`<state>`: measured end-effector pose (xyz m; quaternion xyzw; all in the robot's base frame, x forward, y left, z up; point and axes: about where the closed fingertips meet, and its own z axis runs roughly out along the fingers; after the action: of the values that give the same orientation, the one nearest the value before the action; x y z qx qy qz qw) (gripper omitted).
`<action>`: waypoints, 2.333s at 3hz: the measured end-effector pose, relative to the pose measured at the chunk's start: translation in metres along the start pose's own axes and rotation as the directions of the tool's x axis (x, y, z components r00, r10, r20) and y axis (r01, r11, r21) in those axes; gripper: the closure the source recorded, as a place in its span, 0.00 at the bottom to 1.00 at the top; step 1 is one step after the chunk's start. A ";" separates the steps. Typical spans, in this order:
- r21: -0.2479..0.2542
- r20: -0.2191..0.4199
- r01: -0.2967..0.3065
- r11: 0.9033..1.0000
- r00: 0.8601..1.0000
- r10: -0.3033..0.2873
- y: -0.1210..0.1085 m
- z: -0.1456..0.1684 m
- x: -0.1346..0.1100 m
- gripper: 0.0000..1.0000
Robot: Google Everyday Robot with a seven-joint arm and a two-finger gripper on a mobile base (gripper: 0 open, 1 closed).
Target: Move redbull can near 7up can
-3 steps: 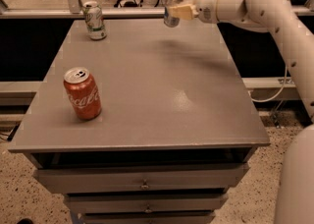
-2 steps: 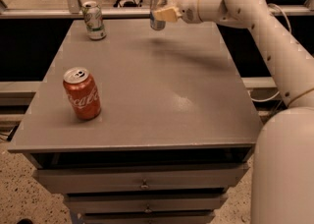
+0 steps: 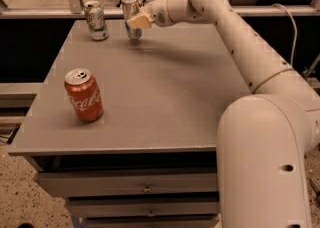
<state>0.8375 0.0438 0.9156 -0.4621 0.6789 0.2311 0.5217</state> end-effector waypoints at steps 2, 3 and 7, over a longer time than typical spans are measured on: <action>-0.070 -0.011 -0.027 0.997 1.000 0.027 0.029 0.044 -0.016 0.98; -0.071 -0.017 -0.044 0.997 0.999 0.043 0.032 0.054 -0.015 0.76; -0.043 0.024 -0.192 0.981 0.981 0.193 0.022 0.039 -0.002 0.00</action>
Offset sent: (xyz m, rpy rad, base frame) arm -0.0046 0.0634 0.0004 0.0178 0.0630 0.0654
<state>0.8374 0.0855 0.9001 -0.4015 0.7083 0.3003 0.4969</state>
